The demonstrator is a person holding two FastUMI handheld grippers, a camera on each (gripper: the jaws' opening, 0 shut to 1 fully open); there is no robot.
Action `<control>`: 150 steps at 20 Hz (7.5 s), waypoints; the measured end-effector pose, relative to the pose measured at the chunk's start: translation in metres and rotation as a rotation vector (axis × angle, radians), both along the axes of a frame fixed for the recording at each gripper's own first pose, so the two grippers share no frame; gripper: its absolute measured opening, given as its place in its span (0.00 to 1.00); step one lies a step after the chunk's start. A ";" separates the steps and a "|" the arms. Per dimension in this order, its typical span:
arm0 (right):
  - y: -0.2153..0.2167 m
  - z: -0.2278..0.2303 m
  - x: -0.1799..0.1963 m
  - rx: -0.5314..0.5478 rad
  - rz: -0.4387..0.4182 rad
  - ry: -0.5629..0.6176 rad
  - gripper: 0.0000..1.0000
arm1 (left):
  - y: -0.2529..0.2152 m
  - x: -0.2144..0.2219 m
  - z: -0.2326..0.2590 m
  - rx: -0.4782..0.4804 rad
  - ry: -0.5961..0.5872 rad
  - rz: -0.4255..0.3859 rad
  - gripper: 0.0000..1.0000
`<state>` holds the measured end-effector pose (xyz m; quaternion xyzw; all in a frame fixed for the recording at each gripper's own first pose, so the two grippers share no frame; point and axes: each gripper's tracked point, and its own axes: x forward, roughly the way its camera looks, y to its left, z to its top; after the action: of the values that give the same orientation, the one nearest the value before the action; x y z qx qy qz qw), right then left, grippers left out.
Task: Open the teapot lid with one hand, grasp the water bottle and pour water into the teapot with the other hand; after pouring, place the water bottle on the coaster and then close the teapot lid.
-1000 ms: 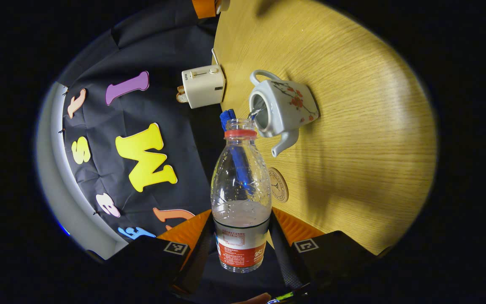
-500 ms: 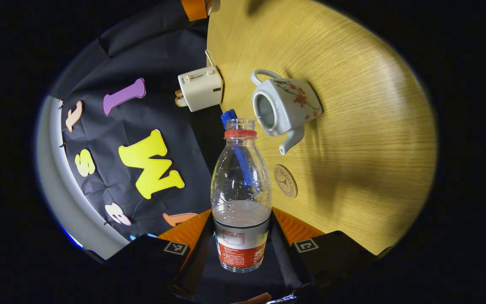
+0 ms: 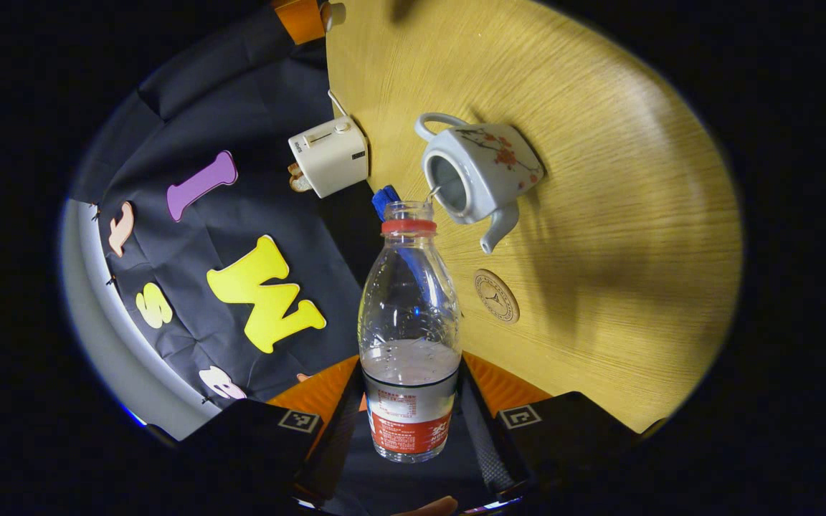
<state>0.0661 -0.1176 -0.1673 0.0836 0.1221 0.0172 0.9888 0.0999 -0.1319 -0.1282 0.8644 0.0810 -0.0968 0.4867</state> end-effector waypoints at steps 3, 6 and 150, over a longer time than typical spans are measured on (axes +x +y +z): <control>-0.001 -0.002 0.001 -0.004 -0.003 0.004 0.00 | -0.003 0.001 0.000 0.038 0.000 -0.003 0.76; -0.002 -0.004 0.000 -0.009 -0.004 0.008 0.00 | -0.002 0.000 0.001 0.074 -0.006 0.006 0.76; 0.168 0.046 0.028 0.010 0.329 0.037 0.00 | 0.107 -0.127 0.086 -2.054 -0.055 0.238 0.96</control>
<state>0.0945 0.0506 -0.1215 0.0679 0.1523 0.1778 0.9698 -0.0268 -0.0250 -0.0419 0.0210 0.0332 -0.0509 0.9979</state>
